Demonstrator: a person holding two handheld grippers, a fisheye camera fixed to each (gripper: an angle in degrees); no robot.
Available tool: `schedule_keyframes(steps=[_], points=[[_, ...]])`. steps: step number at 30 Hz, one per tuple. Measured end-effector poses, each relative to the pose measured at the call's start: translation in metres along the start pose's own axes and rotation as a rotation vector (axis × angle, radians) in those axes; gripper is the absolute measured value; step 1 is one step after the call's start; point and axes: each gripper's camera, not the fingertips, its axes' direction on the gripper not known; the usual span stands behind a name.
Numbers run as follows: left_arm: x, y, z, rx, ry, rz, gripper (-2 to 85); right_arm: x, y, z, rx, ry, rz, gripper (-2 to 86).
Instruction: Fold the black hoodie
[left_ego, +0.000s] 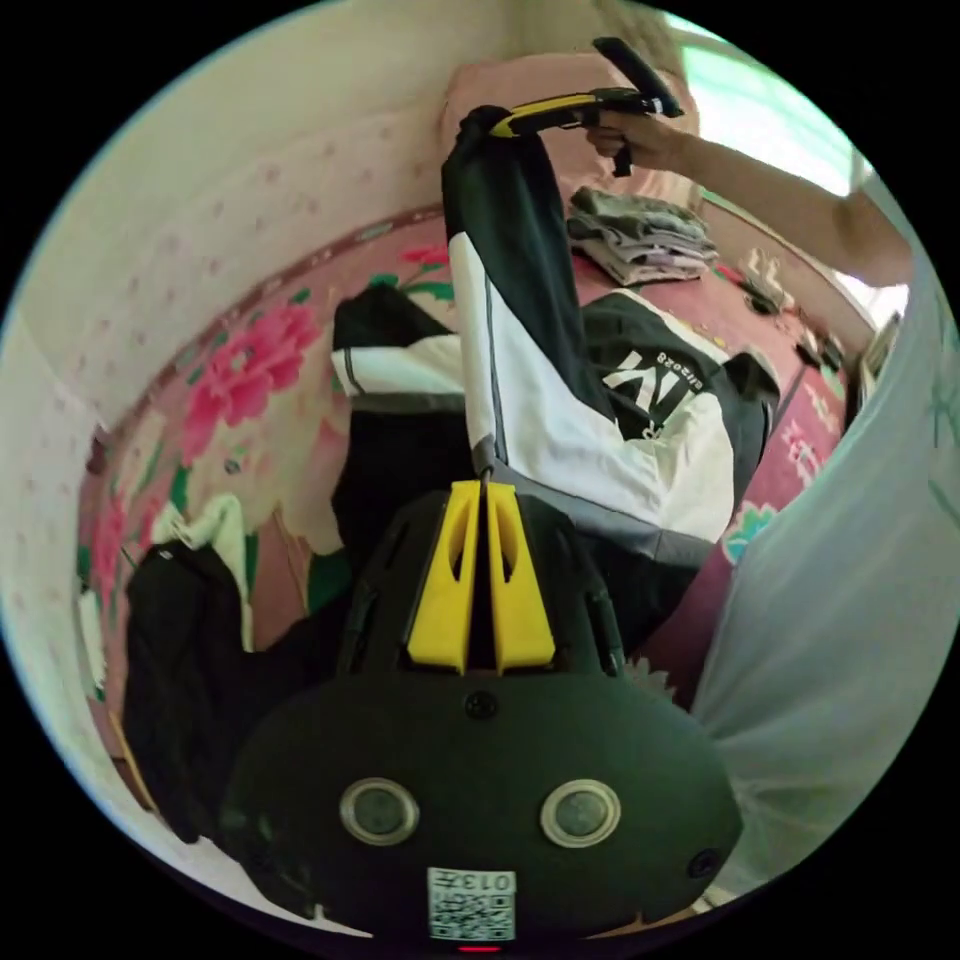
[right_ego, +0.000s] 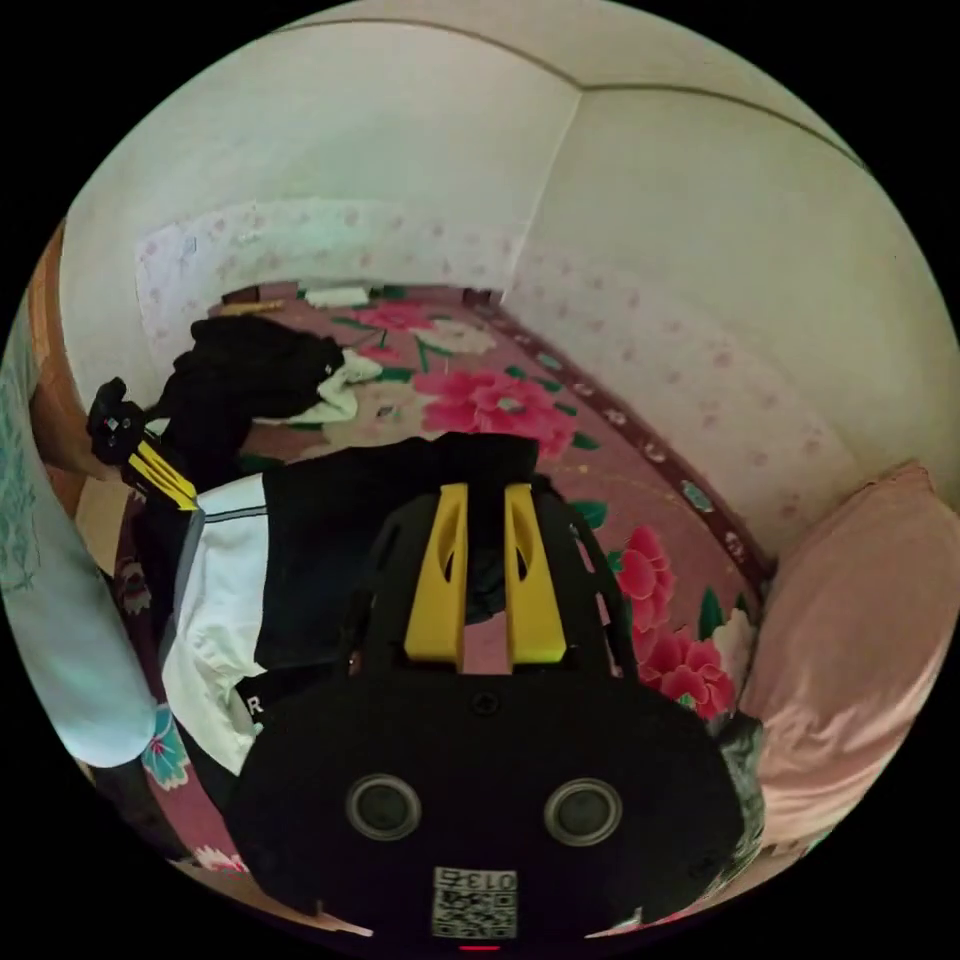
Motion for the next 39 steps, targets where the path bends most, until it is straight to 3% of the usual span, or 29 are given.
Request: schedule_keyframes(steps=[5, 9, 12, 14, 18, 21, 26, 28, 30, 32, 35, 39], points=[[0.102, 0.019, -0.017, 0.034, -0.202, 0.274, 0.7, -0.068, 0.113, -0.129, 0.037, 0.216, 0.152, 7.6], [0.163, 0.03, 0.019, -0.076, -0.161, 0.431, 1.7, -0.137, 0.241, -0.138, -0.277, 0.313, 0.38, 7.9], [0.199, 0.039, 0.065, -0.265, -0.152, 0.578, 3.7, -0.171, 0.337, -0.11, -0.542, 0.22, 0.605, 7.6], [0.215, 0.042, 0.075, -0.29, -0.185, 0.627, 4.8, -0.181, 0.378, -0.105, -0.64, 0.194, 0.719, 7.6], [0.225, 0.033, 0.064, -0.376, -0.17, 0.638, 7.1, -0.166, 0.417, -0.156, -0.537, 0.118, 0.966, 9.3], [0.215, 0.036, 0.031, -0.325, -0.11, 0.558, 7.4, -0.155, 0.421, -0.199, -0.374, 0.121, 1.07, 11.4], [0.201, 0.017, -0.002, -0.126, -0.192, 0.379, 7.7, -0.145, 0.4, -0.178, -0.339, 0.085, 1.042, 12.2], [0.201, 0.0, 0.022, -0.178, -0.179, 0.353, 7.8, -0.142, 0.4, -0.143, -0.403, 0.004, 1.057, 9.8], [0.204, -0.013, 0.072, -0.352, -0.146, 0.36, 6.3, -0.14, 0.404, -0.101, -0.586, -0.123, 1.082, 6.8], [0.204, -0.012, 0.097, -0.437, -0.127, 0.376, 5.2, -0.137, 0.388, -0.111, -0.6, -0.048, 1.013, 5.1], [0.199, -0.011, 0.103, -0.404, -0.116, 0.305, 4.2, -0.136, 0.367, -0.144, -0.535, 0.038, 0.947, 4.3], [0.203, -0.007, 0.107, -0.356, -0.175, 0.336, 2.1, -0.166, 0.388, -0.097, -0.713, 0.015, 0.835, 5.4]])
